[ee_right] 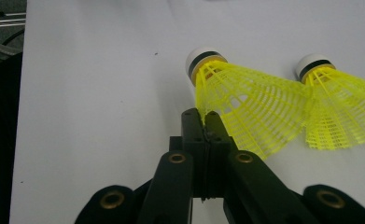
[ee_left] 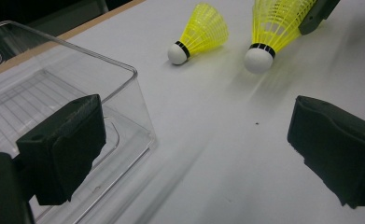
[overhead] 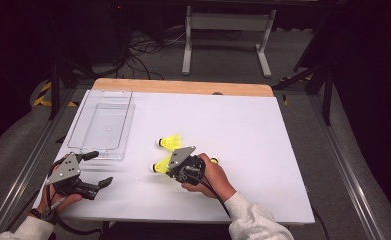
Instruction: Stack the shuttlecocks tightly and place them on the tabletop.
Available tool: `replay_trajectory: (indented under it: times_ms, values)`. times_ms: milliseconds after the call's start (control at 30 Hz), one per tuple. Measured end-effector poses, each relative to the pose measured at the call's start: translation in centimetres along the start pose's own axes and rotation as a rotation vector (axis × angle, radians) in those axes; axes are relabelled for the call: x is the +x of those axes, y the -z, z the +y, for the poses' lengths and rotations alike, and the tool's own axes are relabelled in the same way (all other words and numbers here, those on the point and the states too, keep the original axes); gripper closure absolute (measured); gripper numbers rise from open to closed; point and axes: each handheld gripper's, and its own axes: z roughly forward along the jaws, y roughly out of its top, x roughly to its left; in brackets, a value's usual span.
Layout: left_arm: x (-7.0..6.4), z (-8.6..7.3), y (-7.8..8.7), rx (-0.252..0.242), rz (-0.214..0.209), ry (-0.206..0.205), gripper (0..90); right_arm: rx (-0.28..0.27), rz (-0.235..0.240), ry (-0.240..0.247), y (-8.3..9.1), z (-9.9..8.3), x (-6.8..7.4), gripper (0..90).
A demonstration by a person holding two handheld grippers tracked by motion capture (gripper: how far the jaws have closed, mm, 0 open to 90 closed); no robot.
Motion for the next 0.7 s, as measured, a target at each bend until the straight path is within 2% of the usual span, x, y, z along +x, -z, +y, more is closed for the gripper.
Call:
replay_trajectory:
  times_ms: [467,700]
  values:
    - [-0.2,0.0,0.1,0.006,-0.003,-0.013,5.2,-0.041,-0.032,0.003,1.7,-0.4,0.1,90.0]
    - [-0.2,0.0,0.1,0.009,-0.012,-0.016,5.2,-0.065,-0.065,-0.014,3.0,-0.9,-0.3,90.0]
